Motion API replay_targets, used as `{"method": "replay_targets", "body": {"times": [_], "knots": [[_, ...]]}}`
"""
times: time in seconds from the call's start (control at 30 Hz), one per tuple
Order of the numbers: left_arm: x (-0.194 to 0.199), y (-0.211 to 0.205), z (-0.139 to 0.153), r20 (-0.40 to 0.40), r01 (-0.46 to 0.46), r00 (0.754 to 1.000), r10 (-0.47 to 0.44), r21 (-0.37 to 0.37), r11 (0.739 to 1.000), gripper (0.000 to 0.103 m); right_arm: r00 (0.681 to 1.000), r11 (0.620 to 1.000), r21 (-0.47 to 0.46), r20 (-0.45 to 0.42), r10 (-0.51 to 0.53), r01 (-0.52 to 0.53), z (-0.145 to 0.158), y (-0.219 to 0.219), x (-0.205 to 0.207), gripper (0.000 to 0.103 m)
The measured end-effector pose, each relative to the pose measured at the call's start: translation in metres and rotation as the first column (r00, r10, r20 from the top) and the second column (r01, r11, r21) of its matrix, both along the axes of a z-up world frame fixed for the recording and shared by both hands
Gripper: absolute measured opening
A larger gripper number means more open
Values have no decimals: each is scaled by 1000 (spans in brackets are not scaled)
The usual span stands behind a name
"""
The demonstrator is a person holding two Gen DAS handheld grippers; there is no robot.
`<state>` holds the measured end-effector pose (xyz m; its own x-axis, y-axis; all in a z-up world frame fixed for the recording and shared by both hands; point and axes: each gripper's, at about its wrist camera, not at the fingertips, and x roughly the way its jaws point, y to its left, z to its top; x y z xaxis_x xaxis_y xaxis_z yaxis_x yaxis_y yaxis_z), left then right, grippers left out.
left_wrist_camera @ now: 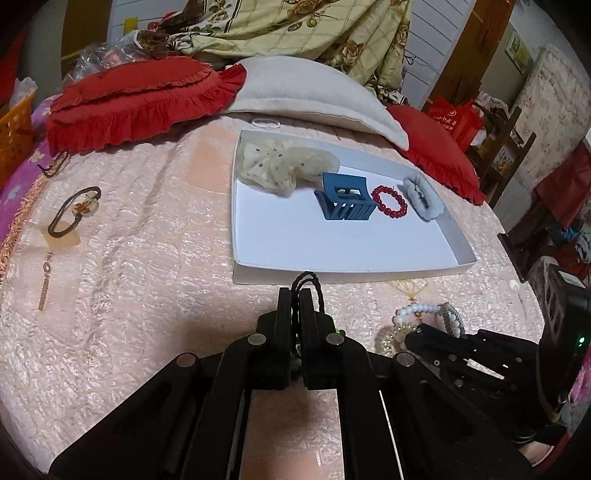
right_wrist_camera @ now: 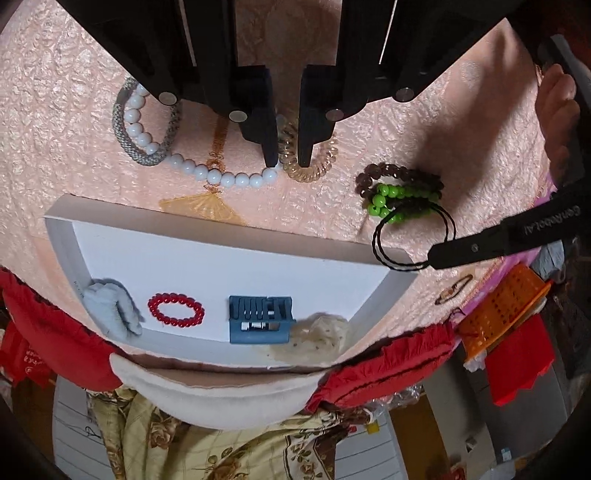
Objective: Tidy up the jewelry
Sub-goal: 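Drop black hair tie in tray with left tool while right tool drops coil tie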
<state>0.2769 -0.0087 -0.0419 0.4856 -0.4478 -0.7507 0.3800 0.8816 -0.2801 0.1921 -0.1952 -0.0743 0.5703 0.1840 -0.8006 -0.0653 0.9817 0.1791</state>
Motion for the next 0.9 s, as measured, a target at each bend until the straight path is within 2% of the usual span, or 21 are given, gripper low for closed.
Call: {"method": "replay_targets", "body": {"times": [0.33,0.5,0.6,0.73,0.9], "knots": [[-13,10,16,31,11,999,-10,-37,999,2,997,998,62,79,-21,16,37,-13,-12,10],[-8,9,31,51,-3,999,5,-44,999,2,994,991,131,102,-42,28,55,-26,-2,10],[7,0,39,44,-12,999,14,-41,999,2,994,987,155,93,-53,38,58,-31,14,10],[39,-25,41,55,-10,998,8,38,999,2,995,981,185,61,-74,62,52,-39,47,10],[84,-48,15,-12,-23,1000,25,113,993,2,996,958,272,-25,-86,90,28,-45,88,10]]}}
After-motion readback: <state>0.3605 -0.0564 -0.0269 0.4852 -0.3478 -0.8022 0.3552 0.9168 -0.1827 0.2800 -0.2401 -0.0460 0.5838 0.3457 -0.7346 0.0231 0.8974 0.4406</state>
